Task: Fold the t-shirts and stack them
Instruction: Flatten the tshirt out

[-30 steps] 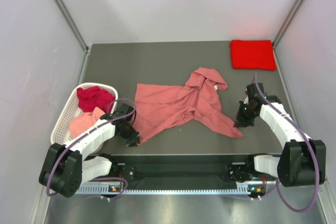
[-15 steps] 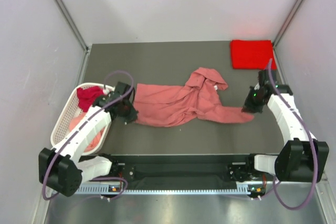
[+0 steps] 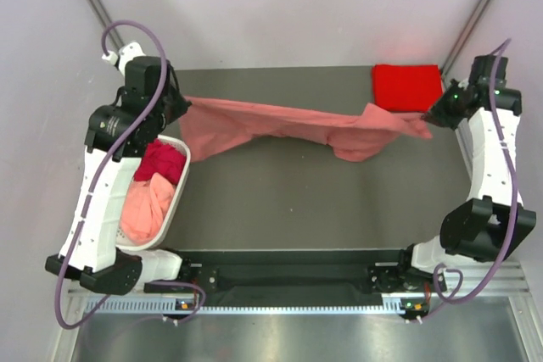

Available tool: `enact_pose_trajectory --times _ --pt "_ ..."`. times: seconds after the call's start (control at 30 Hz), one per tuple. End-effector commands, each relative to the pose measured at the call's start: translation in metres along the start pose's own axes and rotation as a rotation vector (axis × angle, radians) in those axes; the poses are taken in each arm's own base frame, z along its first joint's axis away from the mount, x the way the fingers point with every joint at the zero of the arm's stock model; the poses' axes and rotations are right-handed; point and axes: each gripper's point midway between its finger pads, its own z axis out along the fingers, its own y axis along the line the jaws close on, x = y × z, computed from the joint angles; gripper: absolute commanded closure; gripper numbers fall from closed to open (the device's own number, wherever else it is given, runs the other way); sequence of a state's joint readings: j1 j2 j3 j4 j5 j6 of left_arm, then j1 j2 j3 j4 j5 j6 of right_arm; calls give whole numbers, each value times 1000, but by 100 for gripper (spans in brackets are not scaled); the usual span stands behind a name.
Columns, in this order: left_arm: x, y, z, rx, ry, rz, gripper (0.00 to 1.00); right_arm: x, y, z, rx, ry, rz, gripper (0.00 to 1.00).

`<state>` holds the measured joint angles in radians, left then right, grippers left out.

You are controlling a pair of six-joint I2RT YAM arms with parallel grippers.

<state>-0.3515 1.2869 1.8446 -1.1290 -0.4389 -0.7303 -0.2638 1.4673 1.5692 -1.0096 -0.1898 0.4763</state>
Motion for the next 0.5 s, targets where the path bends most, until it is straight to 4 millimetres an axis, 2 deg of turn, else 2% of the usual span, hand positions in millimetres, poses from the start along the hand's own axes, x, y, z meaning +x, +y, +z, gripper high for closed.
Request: enact_pose_trajectory --times 0.0,0.07,0.1,0.17,0.2,0.27,0.3,0.37,0.4,0.47 --pt "-31 10 -7 -59 -86 34 100 -39 37 -47 -138 -113 98 100" --pt "-45 0 -12 -18 -124 1 100 -56 53 -64 -197 -165 124 100" --pt "-48 -5 -11 -4 -130 -9 100 -69 67 -83 -249 -211 148 100" --pt "-55 -15 -11 37 -152 -28 100 -86 80 -104 -303 -275 172 100" --pt "-64 -23 -11 70 -185 -46 100 -102 92 -124 -365 -340 190 100" --pt "-74 -36 -11 124 -215 -65 100 -120 108 -146 -454 -423 194 100" --pt "-86 -46 -10 162 -255 -77 100 -135 117 -165 -520 -503 212 100" --pt "-99 -54 -11 190 -300 -91 100 -148 127 -184 -602 -572 219 100" --pt "-107 -57 -11 200 -328 -93 100 -159 136 -208 -677 -654 214 100" --pt "-137 -62 -24 244 -421 -136 100 -166 143 -243 -740 -749 188 100"
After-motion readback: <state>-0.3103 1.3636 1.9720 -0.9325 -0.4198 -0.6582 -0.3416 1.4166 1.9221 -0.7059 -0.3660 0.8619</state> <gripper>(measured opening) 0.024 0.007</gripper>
